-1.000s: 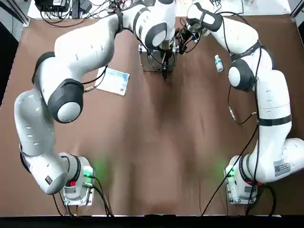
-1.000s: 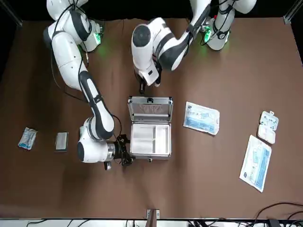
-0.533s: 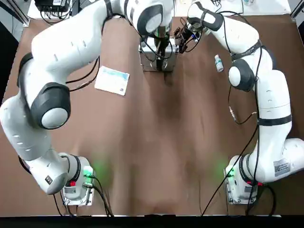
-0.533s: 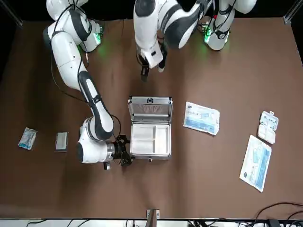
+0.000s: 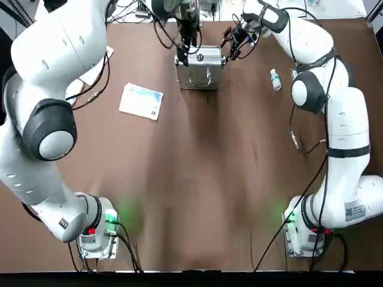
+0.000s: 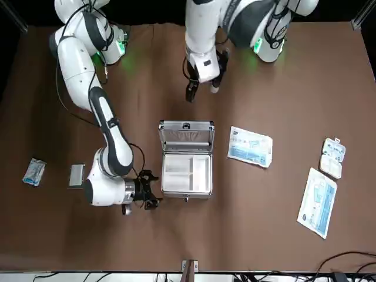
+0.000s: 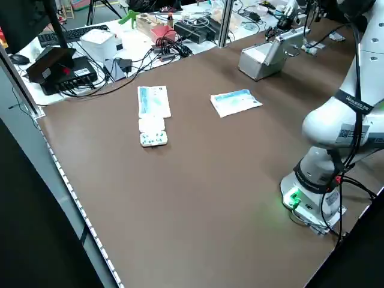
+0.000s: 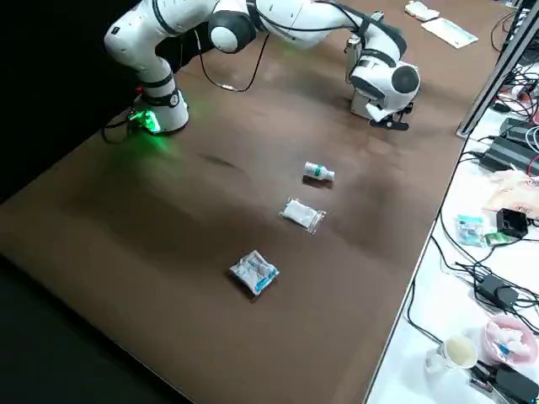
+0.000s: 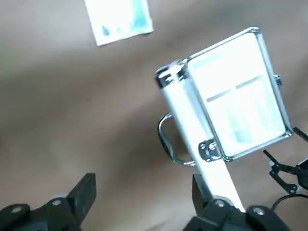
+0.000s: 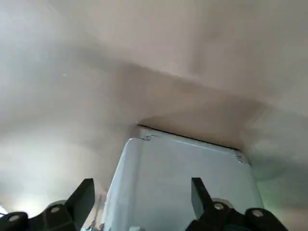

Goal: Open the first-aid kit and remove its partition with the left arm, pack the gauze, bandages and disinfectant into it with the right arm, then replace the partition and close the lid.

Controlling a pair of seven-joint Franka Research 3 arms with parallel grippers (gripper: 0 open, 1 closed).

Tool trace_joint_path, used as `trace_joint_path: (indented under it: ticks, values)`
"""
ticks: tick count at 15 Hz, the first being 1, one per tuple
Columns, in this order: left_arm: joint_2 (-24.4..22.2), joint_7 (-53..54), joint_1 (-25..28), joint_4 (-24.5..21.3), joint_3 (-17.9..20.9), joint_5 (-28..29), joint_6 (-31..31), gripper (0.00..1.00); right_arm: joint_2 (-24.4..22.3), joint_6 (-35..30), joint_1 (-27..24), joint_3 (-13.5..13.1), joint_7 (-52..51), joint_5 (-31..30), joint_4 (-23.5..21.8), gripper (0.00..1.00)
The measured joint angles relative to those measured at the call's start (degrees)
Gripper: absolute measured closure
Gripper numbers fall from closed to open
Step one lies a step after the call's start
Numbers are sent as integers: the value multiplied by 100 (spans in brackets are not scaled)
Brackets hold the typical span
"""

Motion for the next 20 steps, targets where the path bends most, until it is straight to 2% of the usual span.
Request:
trace_joint_path:
  ticks: [2,3,7,9,12,14,16,18,19,20]
  values:
    - [-12,864,120,25,2,115,0,10,-70,-271,-94,-53,-145,-134,12,10]
    - [-11,1276,156,27,4,236,4,9,-119,-382,-135,-77,-219,-387,16,10]
    - [45,3119,290,26,5,492,12,5,-433,-526,-174,-81,-490,-2031,38,10]
    - [64,4243,461,27,7,501,108,0,-571,-666,-209,-99,-853,-2380,38,9]
    - [70,5525,727,31,10,501,609,1,-761,-854,-395,-164,-1893,-2592,47,4]
    - [80,5858,863,31,12,501,904,1,-922,-935,-528,-195,-2613,-2981,57,2]
    - [178,6046,954,26,13,502,1192,1,-1100,-1286,-660,-208,-3375,-3203,59,2]
    - [419,6155,958,19,11,502,1725,1,-1233,-1672,-810,-235,-4102,-3276,57,2]
    - [722,6220,941,15,2,502,2351,1,-1313,-1863,-988,-247,-4675,-3289,22,2]
    - [873,6242,937,13,-1,502,2674,1,-1343,-1944,-1079,-250,-4942,-3293,-40,2]
